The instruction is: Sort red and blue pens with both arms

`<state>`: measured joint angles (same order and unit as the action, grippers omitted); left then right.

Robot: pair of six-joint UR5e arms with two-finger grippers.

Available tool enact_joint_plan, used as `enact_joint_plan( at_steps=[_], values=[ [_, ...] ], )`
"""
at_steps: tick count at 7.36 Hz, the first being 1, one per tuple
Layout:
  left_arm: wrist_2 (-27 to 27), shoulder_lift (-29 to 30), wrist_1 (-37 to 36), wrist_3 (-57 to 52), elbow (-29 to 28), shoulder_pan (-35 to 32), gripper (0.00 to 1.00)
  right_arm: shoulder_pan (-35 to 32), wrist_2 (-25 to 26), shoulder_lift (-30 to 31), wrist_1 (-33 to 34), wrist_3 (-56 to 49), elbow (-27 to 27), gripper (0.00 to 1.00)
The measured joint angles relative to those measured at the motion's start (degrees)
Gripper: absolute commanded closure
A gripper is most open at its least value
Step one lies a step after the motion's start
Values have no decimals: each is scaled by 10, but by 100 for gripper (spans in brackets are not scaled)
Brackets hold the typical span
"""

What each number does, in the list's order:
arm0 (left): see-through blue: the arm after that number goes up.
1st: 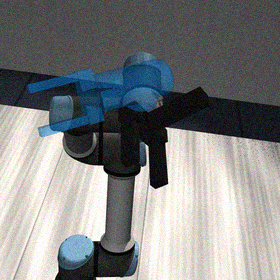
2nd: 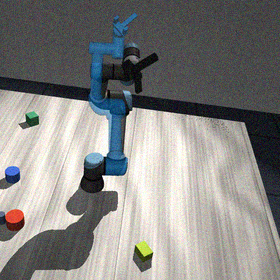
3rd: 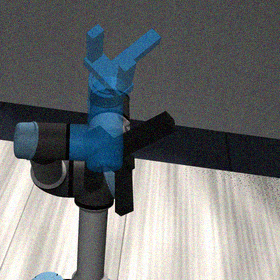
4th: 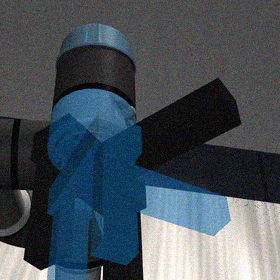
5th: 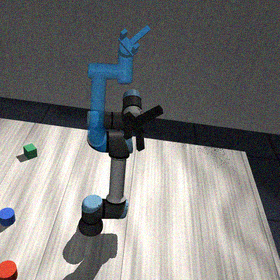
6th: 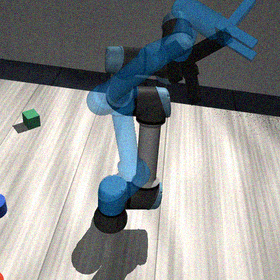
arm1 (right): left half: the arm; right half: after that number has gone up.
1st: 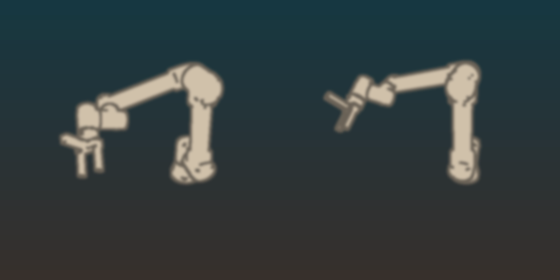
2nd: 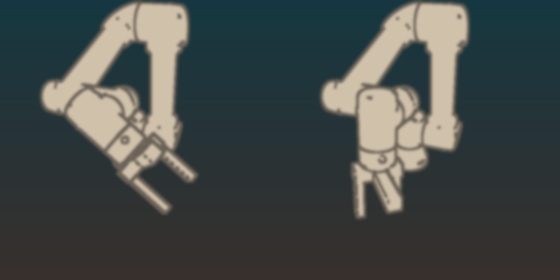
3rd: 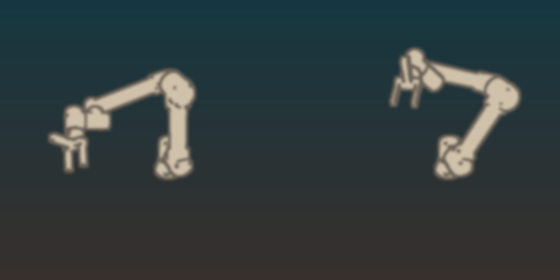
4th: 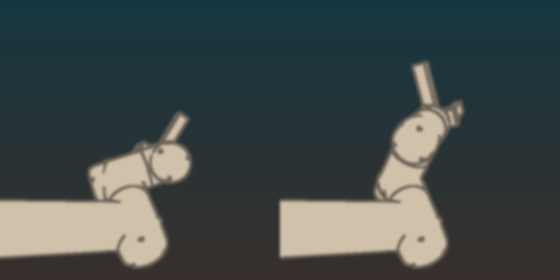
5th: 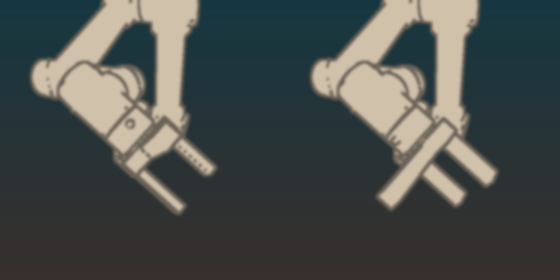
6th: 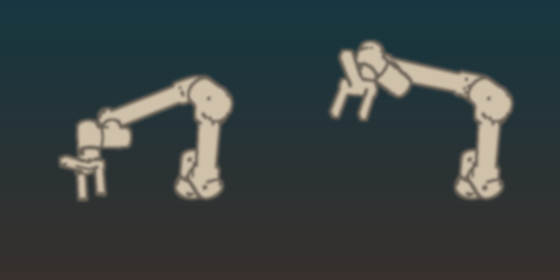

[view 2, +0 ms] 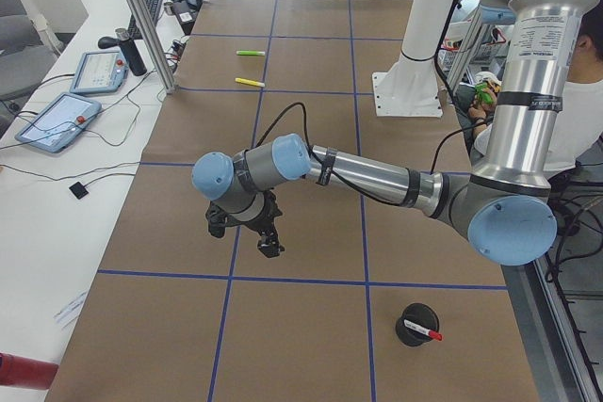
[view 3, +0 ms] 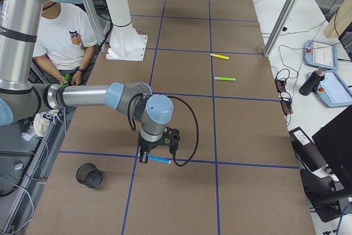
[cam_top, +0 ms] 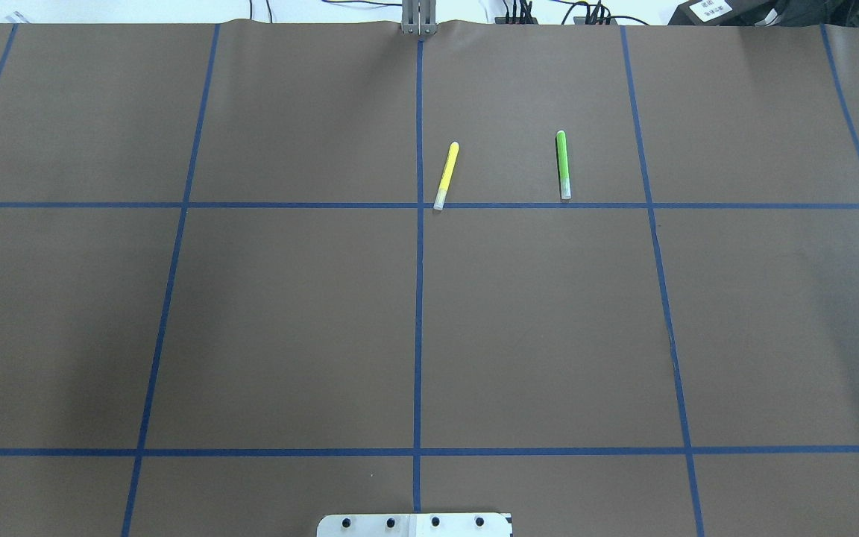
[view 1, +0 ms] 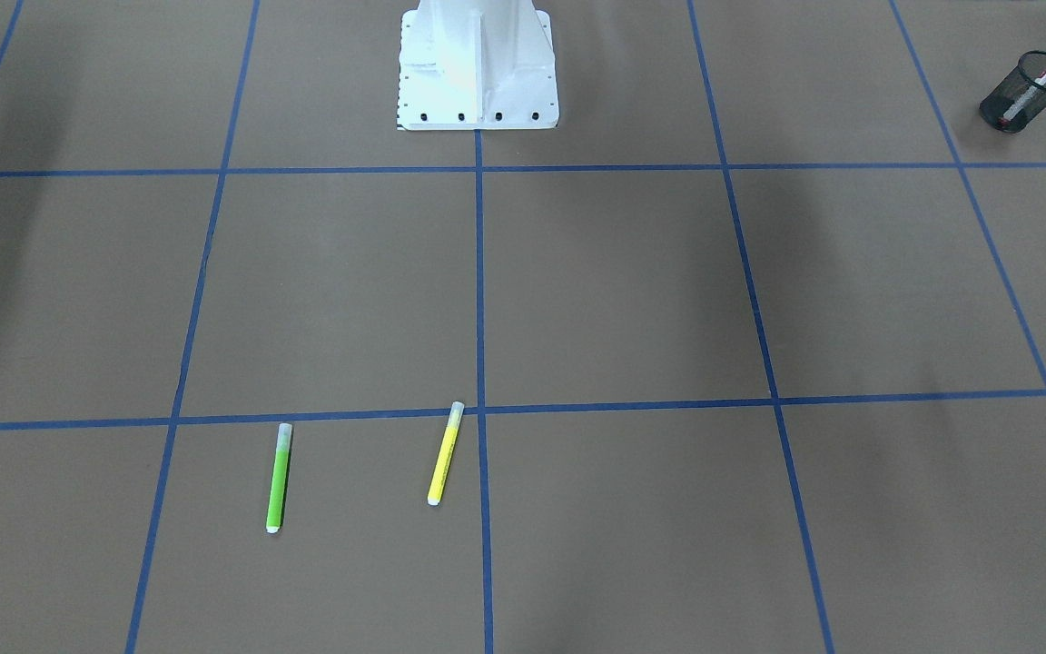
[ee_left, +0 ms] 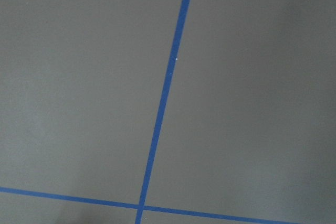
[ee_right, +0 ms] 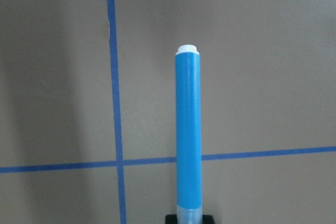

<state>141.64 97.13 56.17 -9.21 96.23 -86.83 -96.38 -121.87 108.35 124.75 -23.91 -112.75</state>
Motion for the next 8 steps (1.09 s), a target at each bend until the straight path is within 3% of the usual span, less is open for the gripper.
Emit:
enact_joint_plan(
  at_steps=[4,8],
  values=[
    [12,15,145,78,11,27,0,-7,53,11,190,-155,23,100],
    [11,13,165,86,36,34,0,-7,100,51,242,-230,59,100]
  ],
)
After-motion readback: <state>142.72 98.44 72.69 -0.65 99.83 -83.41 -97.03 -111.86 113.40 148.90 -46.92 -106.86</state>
